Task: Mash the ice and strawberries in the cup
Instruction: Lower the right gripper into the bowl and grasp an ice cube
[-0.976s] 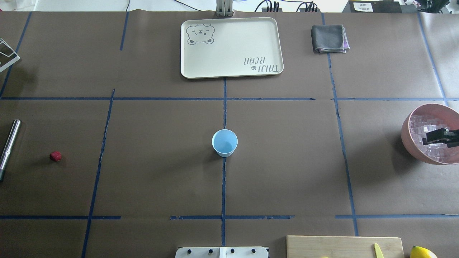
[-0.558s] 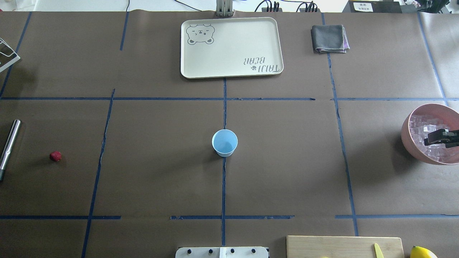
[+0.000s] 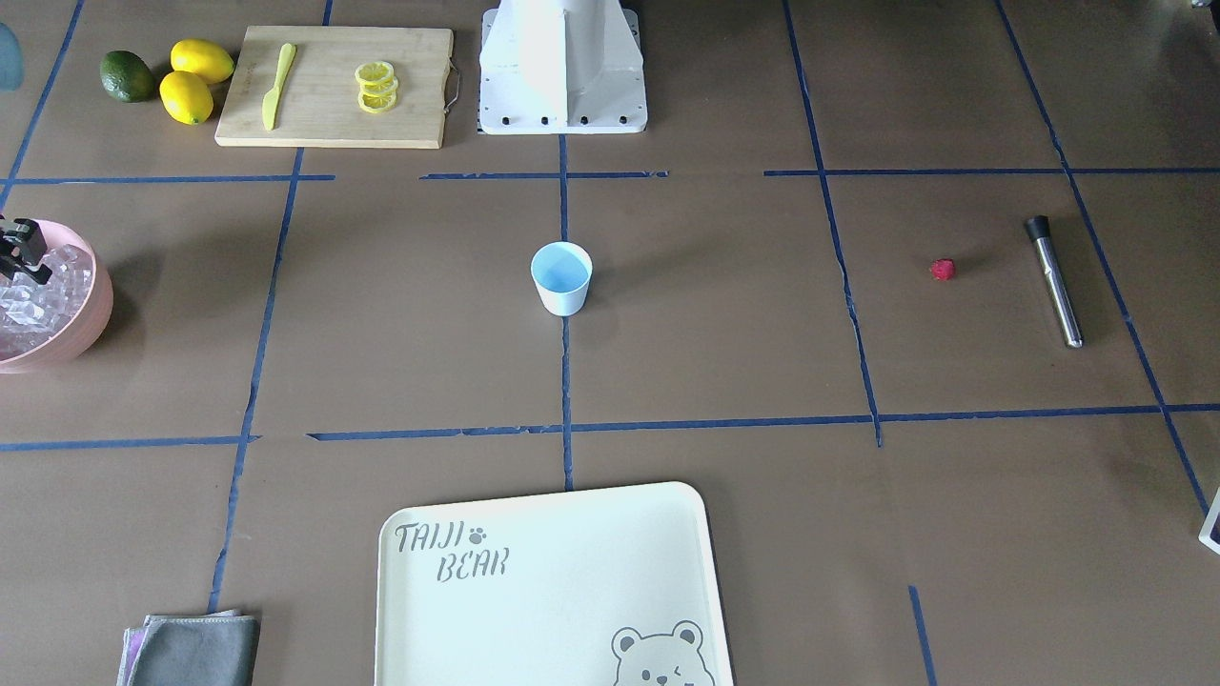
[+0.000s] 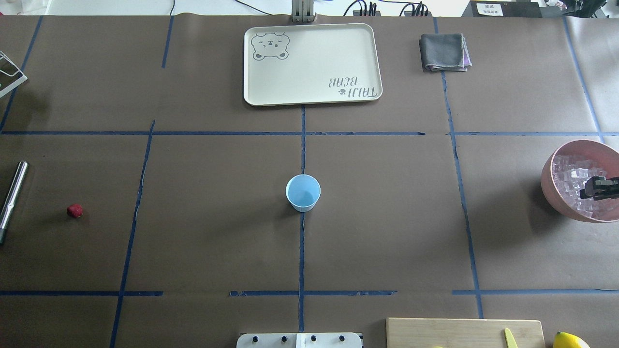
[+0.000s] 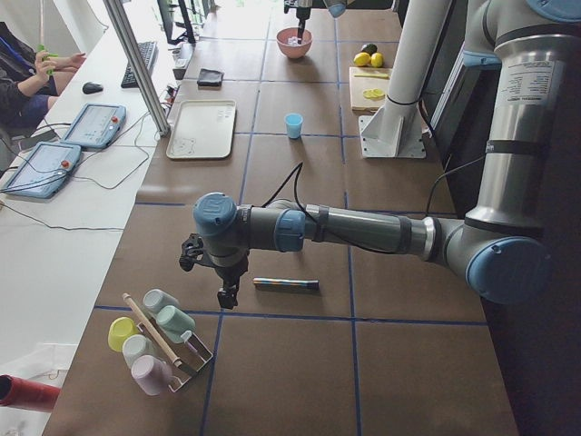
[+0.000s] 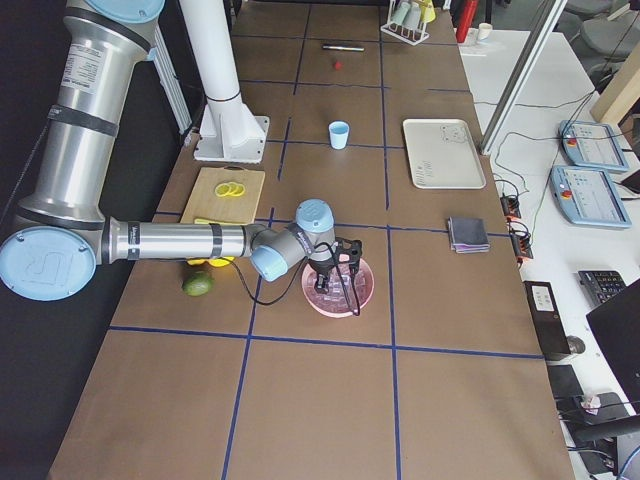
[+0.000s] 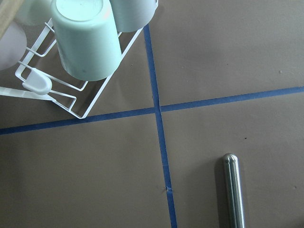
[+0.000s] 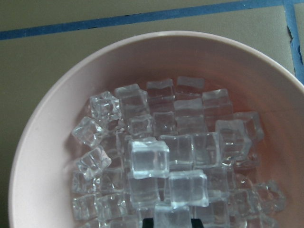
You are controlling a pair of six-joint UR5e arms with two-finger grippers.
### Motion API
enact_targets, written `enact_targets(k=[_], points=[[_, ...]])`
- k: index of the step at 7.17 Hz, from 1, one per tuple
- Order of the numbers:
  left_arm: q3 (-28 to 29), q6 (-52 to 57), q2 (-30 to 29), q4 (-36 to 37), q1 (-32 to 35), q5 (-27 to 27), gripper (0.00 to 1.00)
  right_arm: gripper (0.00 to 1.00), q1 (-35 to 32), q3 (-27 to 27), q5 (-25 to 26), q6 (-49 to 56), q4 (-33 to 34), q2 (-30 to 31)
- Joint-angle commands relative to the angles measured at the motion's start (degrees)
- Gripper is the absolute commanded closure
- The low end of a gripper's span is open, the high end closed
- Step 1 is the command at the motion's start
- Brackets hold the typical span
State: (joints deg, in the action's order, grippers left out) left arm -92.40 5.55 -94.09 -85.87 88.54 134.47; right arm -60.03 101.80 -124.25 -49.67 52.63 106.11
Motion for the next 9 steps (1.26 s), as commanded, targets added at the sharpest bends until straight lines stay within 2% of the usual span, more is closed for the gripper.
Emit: enact_targets(k=[1, 4, 5, 6, 7, 8, 9], points=[[-0.32, -0.19, -0.04, 0.00, -0.03, 0.09, 0.00, 0.98, -0.52, 1.11, -0.12, 0.36, 0.01, 0.32], [-0.68, -0.19, -0.04, 0.09, -0.03, 0.09, 0.00, 0.99, -3.07, 10.68, -5.47, 0.28, 1.85, 6.89], [-0.51, -0.19, -0.04, 0.09, -0.03, 0.09, 0.00, 1.00, -4.81, 13.49, -6.26, 0.28, 5.16, 6.39], [-0.24, -0.10, -0.04, 0.00, -0.03, 0.09, 0.00, 1.00, -6.22, 16.82, -6.45, 0.28, 11.81, 2.56], [-0.59, -0.19, -0.04, 0.00, -0.03, 0.09, 0.00, 1.00, -6.85, 17.29, -6.45, 0.10, 21.45, -7.66], [-0.24, -0.28, -0.04, 0.09, -0.03, 0.44, 0.00, 1.00, -4.76, 17.12, -6.10, -0.16, 33.29, -19.34], [0.02, -0.36, -0.04, 0.26, -0.03, 3.31, 0.00, 1.00, -0.74, 16.60, -5.23, -0.25, 44.81, -30.15]])
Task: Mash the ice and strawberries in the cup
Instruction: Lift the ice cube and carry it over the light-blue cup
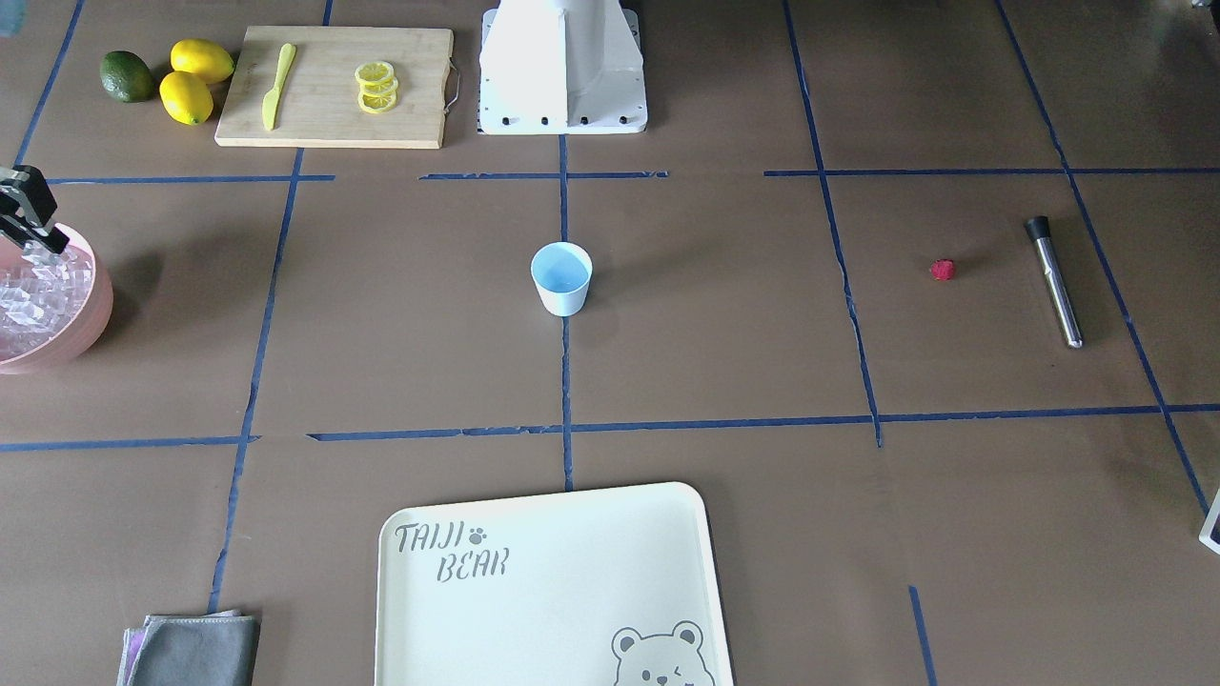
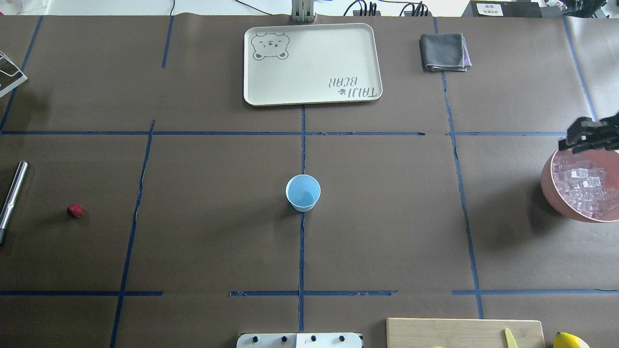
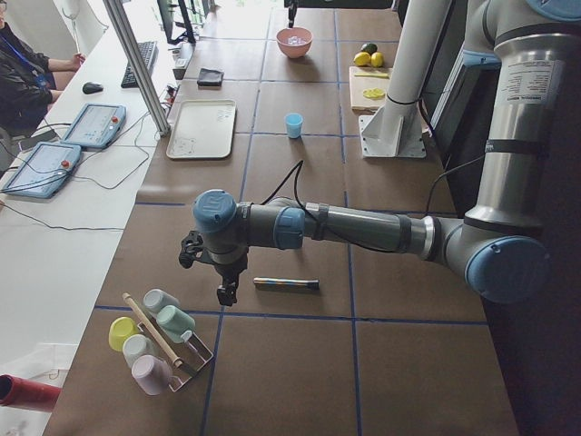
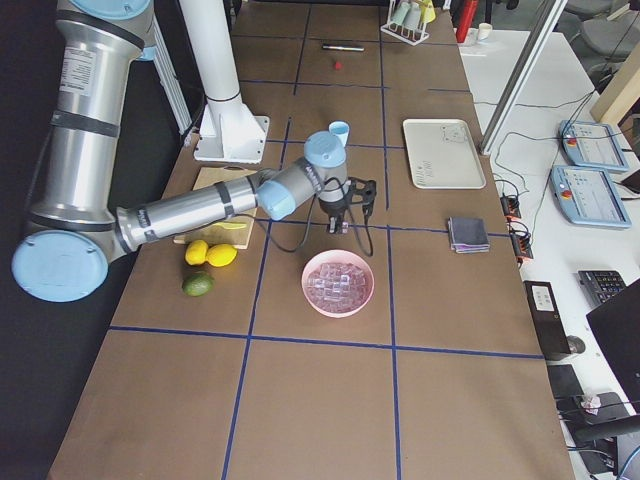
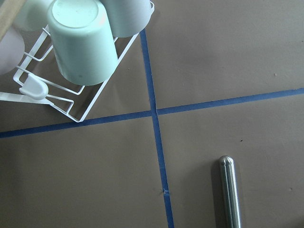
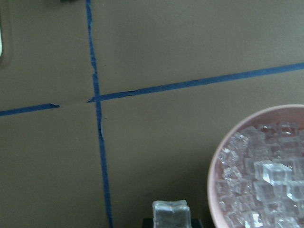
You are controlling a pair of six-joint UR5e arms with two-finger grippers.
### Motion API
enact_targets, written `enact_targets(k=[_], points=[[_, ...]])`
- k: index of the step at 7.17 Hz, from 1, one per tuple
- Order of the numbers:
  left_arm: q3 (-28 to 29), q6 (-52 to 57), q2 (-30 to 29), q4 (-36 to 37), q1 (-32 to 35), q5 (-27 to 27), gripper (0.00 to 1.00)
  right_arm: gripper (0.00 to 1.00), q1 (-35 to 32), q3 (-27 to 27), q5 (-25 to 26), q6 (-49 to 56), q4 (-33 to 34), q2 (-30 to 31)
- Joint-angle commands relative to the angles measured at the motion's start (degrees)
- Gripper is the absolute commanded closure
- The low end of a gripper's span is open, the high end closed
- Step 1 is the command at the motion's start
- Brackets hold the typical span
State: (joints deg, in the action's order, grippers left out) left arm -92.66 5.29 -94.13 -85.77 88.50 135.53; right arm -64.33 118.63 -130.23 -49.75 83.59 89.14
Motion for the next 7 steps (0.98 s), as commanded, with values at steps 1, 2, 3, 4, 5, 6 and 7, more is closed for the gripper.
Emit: enact_targets(k=[1, 2, 3, 4, 5, 6, 7], points=[[0.02, -0.10, 0.09, 0.25, 0.01, 2.89, 0.00, 1.00, 8.55, -1.89, 4.25, -3.48, 23.88, -24.60], [0.11, -0.10, 0.09, 0.25, 0.01, 3.59, 0.00, 1.00, 14.35, -3.48, 7.24, -11.78, 25.55, -30.89], [0.19, -0.10, 0.18, 0.25, 0.01, 5.86, 0.00, 1.00, 21.97, -4.45, 12.66, -17.52, 25.48, -34.52], [0.19, -0.10, 0.27, 0.16, 0.01, 5.97, 0.00, 1.00, 28.40, -6.20, 18.11, -23.14, 25.48, -38.21], [0.19, -0.10, 0.27, 0.16, 0.01, 5.97, 0.00, 1.00, 32.47, -12.31, 20.34, -26.42, 25.30, -44.26], [0.19, -0.10, 0.44, -0.01, 0.01, 5.97, 0.00, 1.00, 35.47, -17.59, 23.85, -27.84, 25.30, -48.32], [0.19, -0.10, 0.36, -0.01, 0.01, 5.97, 0.00, 1.00, 37.24, -19.56, 24.40, -29.07, 25.22, -49.14]])
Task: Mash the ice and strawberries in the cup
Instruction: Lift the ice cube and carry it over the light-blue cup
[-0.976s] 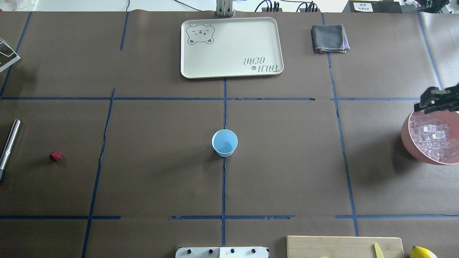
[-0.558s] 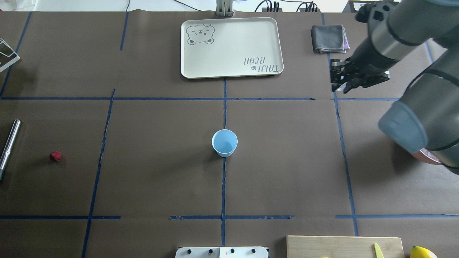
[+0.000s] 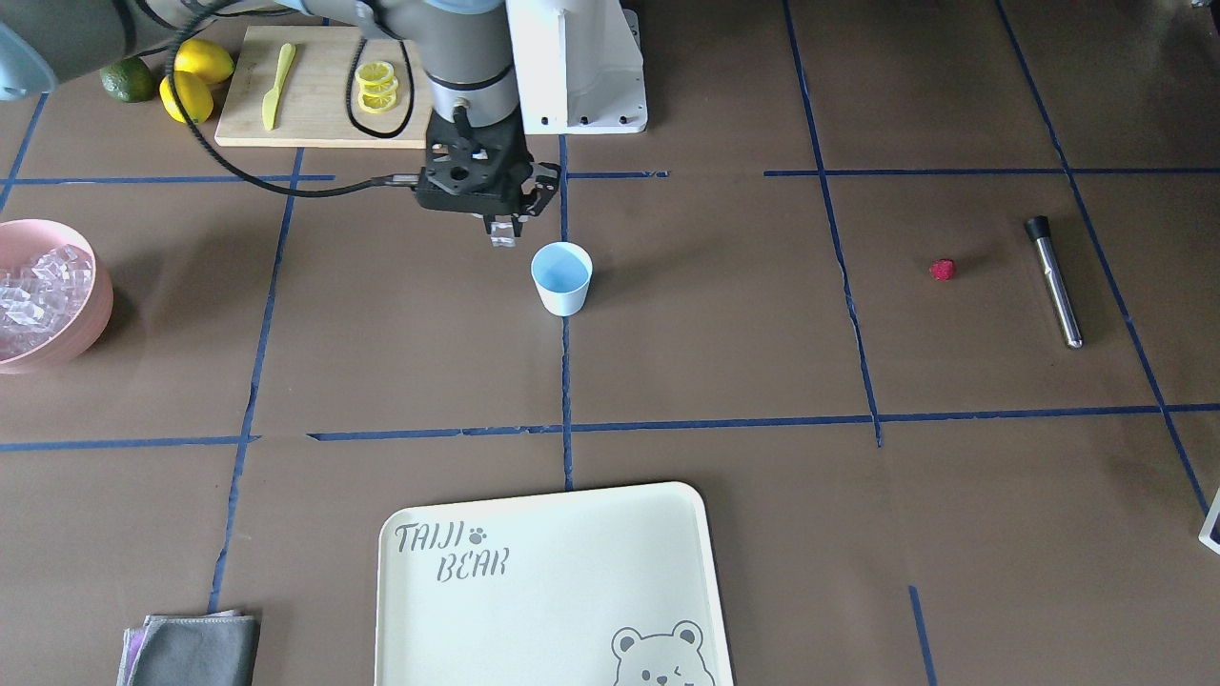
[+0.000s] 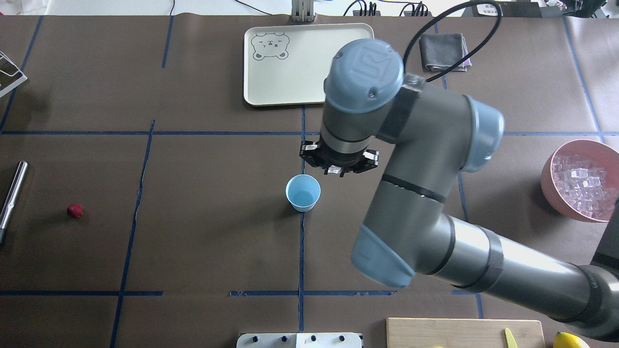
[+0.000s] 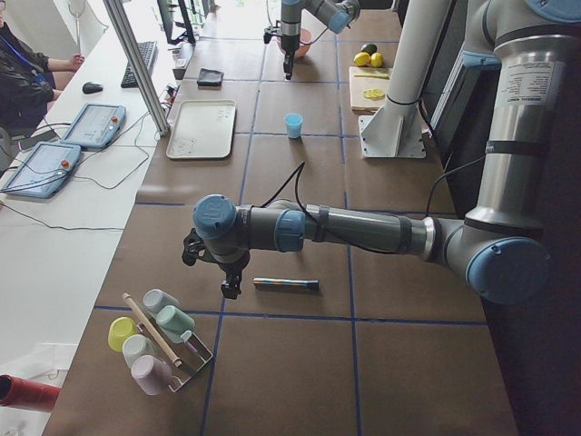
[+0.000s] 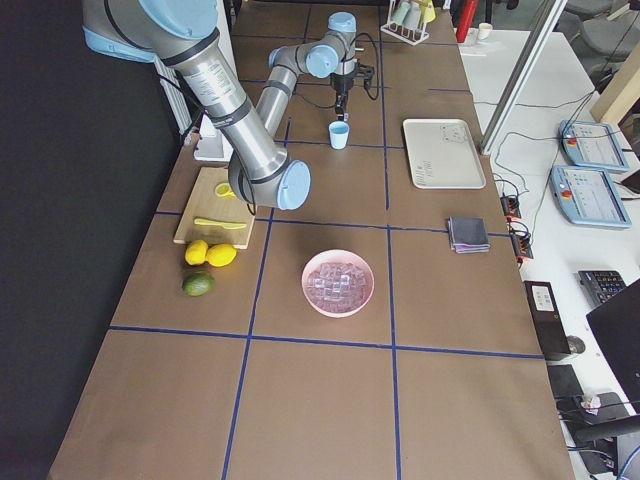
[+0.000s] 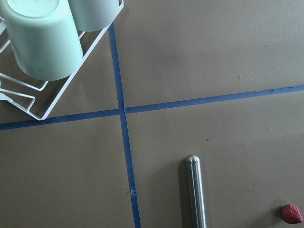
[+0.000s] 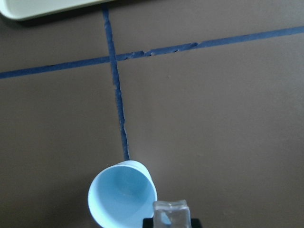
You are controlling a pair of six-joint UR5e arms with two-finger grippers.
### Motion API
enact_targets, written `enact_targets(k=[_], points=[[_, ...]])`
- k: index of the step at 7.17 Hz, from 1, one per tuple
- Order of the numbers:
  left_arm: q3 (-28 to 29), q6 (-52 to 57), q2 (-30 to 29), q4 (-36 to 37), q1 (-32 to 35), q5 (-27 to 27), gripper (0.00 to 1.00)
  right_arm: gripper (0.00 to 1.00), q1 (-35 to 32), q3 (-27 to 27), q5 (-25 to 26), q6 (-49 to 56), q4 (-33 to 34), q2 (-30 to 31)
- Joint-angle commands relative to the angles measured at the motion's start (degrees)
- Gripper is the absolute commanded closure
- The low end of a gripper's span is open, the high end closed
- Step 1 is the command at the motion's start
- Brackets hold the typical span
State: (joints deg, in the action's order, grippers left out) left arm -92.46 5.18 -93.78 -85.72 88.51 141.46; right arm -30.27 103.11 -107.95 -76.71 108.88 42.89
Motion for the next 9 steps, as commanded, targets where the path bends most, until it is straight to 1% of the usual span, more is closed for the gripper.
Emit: enact_targets(k=[1, 2, 3, 9], points=[[0.09, 0.00, 0.09, 0.02, 0.00, 0.13, 0.00, 1.00, 4.16, -5.63, 3.70, -2.13, -0.07, -3.77], [0.09, 0.00, 0.26, -0.06, 0.00, 0.13, 0.00, 1.00, 4.25, -9.38, 3.97, -2.22, -1.12, -6.04], [0.00, 0.00, 0.44, -0.06, 0.00, 0.13, 0.00, 1.00, 4.95, -12.47, 4.06, -2.48, -4.00, -6.94], [-0.17, 0.00, 0.44, -0.06, 0.00, 0.04, 0.00, 0.99, 4.69, -12.68, 4.50, -2.39, -3.77, -5.89]])
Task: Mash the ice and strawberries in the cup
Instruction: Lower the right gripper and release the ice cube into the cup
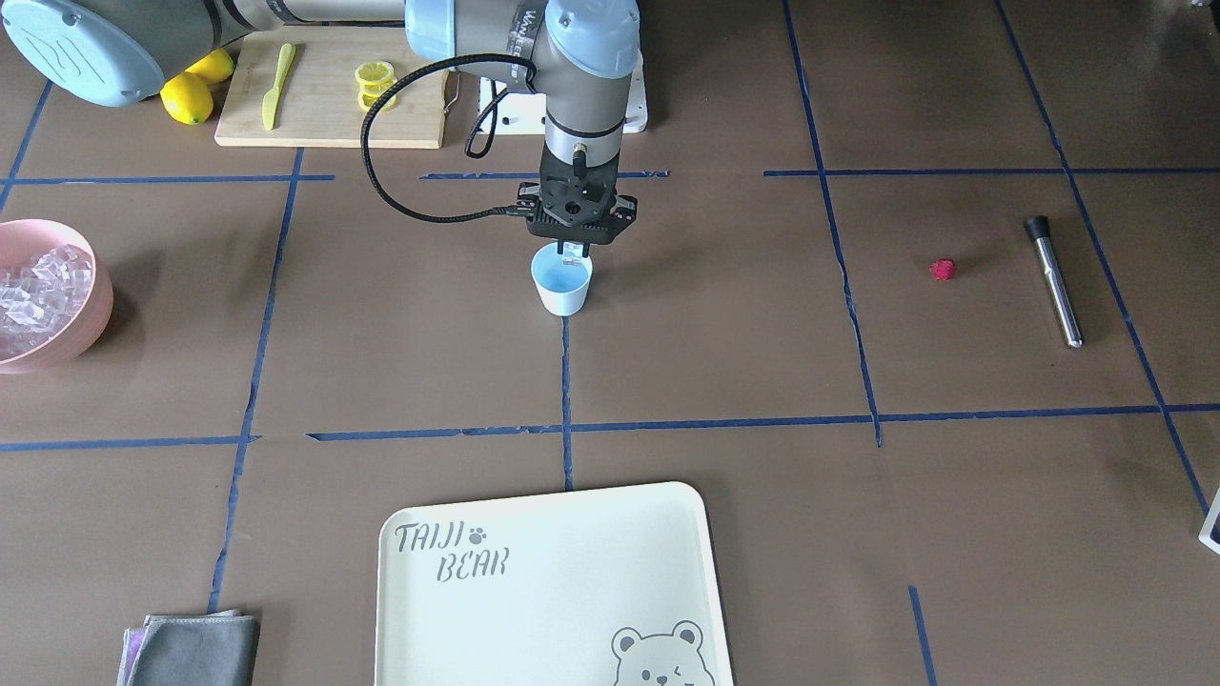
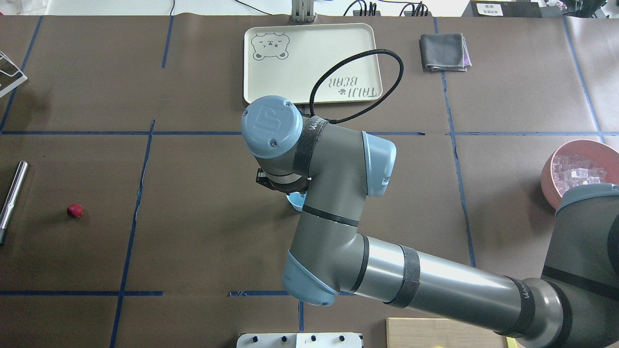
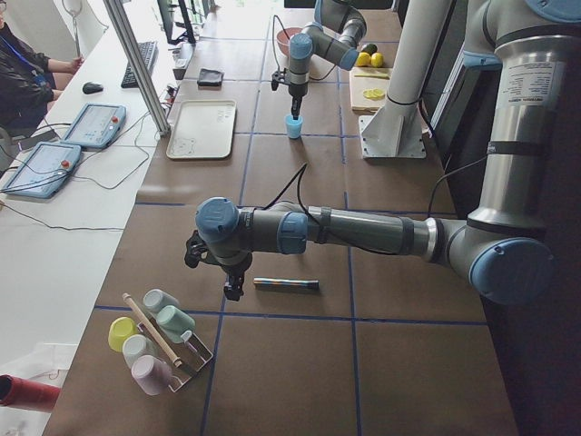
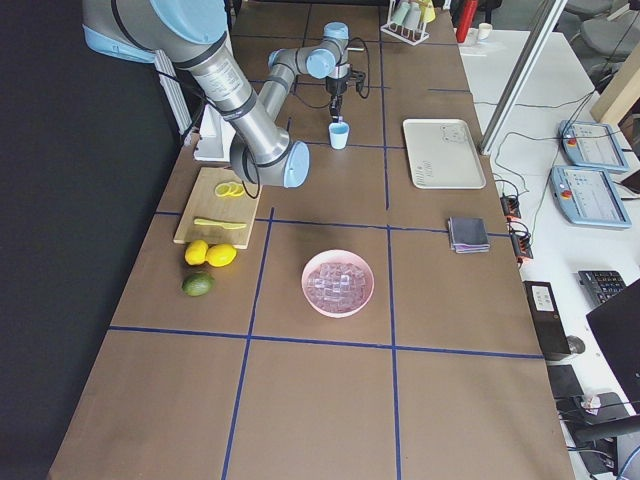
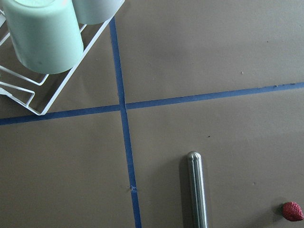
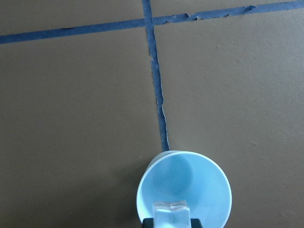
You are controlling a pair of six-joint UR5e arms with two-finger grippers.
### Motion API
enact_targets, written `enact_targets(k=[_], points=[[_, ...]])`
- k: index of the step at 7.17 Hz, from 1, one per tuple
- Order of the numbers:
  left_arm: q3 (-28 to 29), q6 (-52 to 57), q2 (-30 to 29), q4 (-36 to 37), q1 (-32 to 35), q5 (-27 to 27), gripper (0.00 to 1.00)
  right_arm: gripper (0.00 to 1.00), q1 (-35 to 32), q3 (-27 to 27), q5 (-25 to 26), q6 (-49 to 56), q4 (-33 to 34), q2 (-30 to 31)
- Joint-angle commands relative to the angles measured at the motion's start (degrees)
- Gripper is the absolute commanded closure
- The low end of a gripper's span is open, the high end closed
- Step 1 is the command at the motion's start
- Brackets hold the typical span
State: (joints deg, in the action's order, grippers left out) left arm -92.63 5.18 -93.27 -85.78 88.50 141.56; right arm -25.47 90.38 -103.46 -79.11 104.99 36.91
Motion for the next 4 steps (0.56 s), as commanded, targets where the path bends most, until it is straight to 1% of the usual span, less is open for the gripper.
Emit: enact_targets(k=[1, 2, 3, 4], points=[[-0.01, 0.00, -0.16, 0.00, 0.00, -0.06, 0.00, 0.98, -0.11, 0.06, 0.01, 0.01, 0.13, 0.36], [-0.01, 0.00, -0.16, 0.00, 0.00, -0.06, 0.00, 0.96, -0.11, 0.58, 0.01, 0.01, 0.13, 0.62], [-0.01, 0.00, -0.07, 0.00, 0.00, -0.06, 0.00, 0.63, -0.11, 0.59, 0.01, -0.08, 0.21, 0.71], [-0.01, 0.00, -0.07, 0.00, 0.00, -0.06, 0.00, 0.16, -0.11, 0.76, 0.01, -0.08, 0.13, 0.88]])
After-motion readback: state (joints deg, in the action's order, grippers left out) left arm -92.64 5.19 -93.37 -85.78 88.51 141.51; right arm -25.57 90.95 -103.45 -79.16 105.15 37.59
